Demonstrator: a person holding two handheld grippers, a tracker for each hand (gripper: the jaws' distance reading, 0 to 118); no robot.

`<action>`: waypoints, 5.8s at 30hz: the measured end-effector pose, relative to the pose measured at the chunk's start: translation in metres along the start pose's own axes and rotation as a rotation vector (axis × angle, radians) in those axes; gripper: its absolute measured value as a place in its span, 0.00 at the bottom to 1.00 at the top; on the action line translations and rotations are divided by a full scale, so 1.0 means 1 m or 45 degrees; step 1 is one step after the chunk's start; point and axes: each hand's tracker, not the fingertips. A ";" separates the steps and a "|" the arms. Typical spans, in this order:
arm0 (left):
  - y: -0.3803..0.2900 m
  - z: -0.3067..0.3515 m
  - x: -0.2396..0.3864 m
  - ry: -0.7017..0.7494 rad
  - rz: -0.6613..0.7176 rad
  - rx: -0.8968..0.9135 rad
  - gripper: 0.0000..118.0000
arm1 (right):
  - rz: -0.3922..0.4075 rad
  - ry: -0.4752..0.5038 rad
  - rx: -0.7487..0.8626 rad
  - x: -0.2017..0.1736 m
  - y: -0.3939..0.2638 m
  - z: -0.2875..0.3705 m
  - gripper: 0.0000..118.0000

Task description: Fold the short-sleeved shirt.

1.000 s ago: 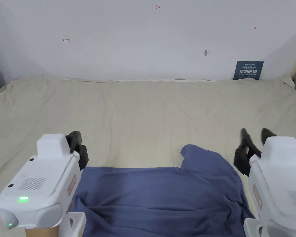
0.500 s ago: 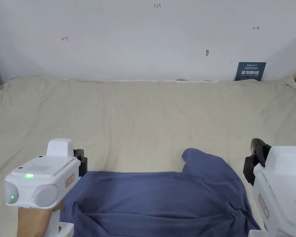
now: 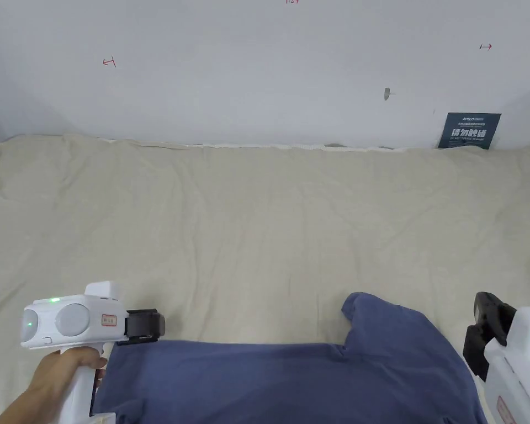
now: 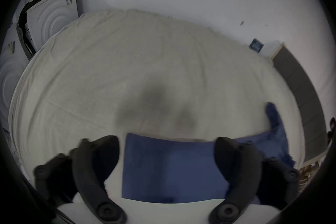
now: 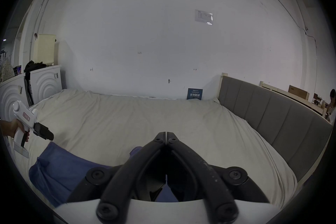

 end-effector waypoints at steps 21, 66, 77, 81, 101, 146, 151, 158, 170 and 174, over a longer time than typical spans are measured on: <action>-0.024 0.033 0.006 -0.042 -0.048 0.183 0.01 | -0.203 0.036 -0.680 0.048 -0.064 -0.200 0.95; -0.224 0.099 -0.046 0.069 0.098 0.019 0.01 | -0.429 0.102 -0.726 0.095 -0.199 0.056 0.03; -0.182 0.173 -0.002 0.047 0.013 0.361 0.97 | -0.234 0.047 -0.336 0.076 -0.099 0.083 0.96; -0.158 0.231 0.040 0.073 -0.129 0.716 0.96 | -0.134 0.068 -0.075 0.053 -0.036 0.102 0.96; -0.148 0.272 0.108 0.070 -0.251 1.226 0.00 | 0.048 0.009 0.347 -0.007 0.033 0.128 0.01; -0.193 0.076 -0.087 -0.404 0.307 -0.051 0.09 | 0.029 0.100 0.008 -0.025 -0.012 0.077 0.01; -0.178 0.100 -0.085 -0.324 0.163 0.058 0.08 | 0.019 0.094 0.027 -0.019 -0.008 0.081 0.01; -0.163 0.144 -0.103 -0.182 0.142 0.098 0.08 | -0.030 0.102 0.073 -0.007 -0.003 0.088 0.01; -0.159 0.162 0.015 -0.314 0.109 0.052 0.08 | -0.059 0.104 0.107 0.017 -0.004 0.102 0.01; -0.158 0.129 0.076 -0.422 0.047 -0.007 0.08 | -0.055 0.098 0.115 0.024 -0.005 0.109 0.01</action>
